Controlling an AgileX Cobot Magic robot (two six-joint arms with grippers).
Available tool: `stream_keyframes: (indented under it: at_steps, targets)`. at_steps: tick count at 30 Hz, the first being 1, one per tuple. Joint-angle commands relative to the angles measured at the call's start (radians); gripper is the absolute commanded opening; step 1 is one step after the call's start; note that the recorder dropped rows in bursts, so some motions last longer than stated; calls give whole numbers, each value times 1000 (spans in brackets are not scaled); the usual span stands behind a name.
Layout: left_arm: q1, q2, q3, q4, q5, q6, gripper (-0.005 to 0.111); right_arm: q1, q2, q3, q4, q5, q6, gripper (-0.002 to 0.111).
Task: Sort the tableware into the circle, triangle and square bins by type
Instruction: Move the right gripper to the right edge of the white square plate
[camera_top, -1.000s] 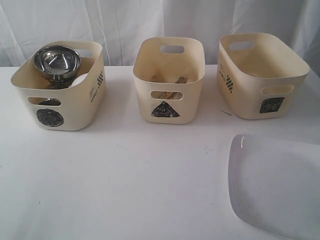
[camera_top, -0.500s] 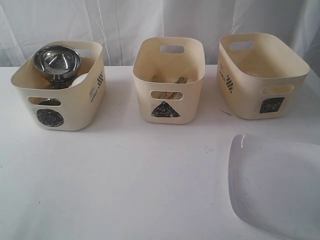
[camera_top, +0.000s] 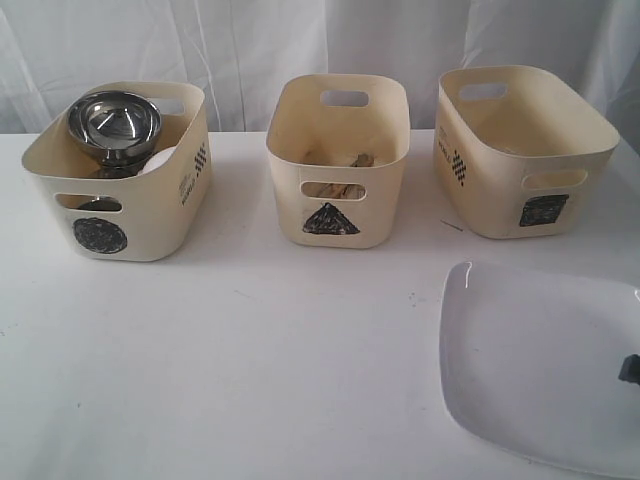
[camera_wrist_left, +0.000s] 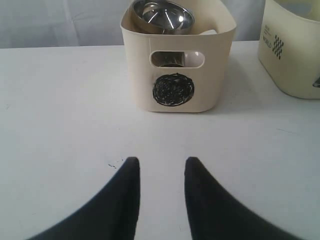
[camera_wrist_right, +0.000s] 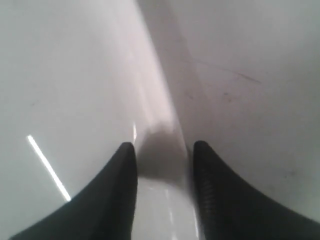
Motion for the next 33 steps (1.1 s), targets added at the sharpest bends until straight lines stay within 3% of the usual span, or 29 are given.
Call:
stream_keyframes:
  at_steps: [1, 4, 12, 22, 33]
  targets:
    - [-3, -5, 5, -7, 4, 1, 36, 10, 14, 1, 6, 22, -15, 12]
    - [-3, -5, 5, -7, 4, 1, 36, 10, 14, 1, 1, 31, -15, 0]
    - [-3, -5, 5, -7, 4, 1, 36, 10, -25, 1, 32, 103, -20, 0]
    - [-3, -5, 5, -7, 4, 1, 36, 10, -232, 1, 182, 148, -152, 0]
    - [-3, -5, 5, -7, 4, 1, 36, 10, -244, 1, 225, 159, -190, 0]
